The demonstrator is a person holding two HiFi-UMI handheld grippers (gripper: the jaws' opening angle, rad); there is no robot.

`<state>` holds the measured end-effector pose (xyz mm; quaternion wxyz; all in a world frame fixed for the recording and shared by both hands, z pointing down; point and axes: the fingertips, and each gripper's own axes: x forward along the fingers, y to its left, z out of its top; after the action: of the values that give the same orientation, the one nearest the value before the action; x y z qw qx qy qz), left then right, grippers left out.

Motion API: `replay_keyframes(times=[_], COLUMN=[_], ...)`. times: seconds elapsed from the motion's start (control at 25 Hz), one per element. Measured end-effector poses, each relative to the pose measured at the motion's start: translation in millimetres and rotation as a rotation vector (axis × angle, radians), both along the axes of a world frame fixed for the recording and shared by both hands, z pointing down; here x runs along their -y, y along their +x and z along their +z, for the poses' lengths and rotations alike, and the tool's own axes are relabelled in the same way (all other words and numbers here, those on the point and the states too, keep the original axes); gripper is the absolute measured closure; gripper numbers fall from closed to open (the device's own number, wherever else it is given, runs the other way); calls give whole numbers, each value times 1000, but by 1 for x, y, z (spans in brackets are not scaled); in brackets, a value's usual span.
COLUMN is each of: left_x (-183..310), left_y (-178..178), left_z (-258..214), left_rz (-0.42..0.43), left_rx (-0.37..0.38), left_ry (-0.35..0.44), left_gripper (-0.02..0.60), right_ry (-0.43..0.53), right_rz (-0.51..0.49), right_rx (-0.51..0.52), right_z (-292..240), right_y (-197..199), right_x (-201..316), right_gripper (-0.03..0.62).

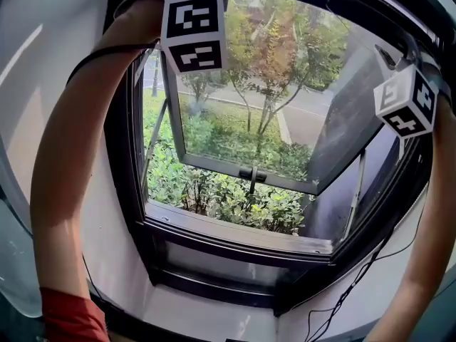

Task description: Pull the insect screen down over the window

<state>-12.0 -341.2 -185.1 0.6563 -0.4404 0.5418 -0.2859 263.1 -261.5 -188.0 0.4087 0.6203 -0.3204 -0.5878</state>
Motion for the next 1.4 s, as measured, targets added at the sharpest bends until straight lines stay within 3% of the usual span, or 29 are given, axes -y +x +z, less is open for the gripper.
replay_keyframes(times=[1.4], left_x=[-8], left_y=[-3], left_z=[133], left_rz=[30], left_rx=[32], left_ry=[-46], left_gripper=[353], right_ry=[-80], right_rz=[-70], right_rx=[-27], right_z=[135], right_y=[-3], right_x=[-7], right_gripper=[419])
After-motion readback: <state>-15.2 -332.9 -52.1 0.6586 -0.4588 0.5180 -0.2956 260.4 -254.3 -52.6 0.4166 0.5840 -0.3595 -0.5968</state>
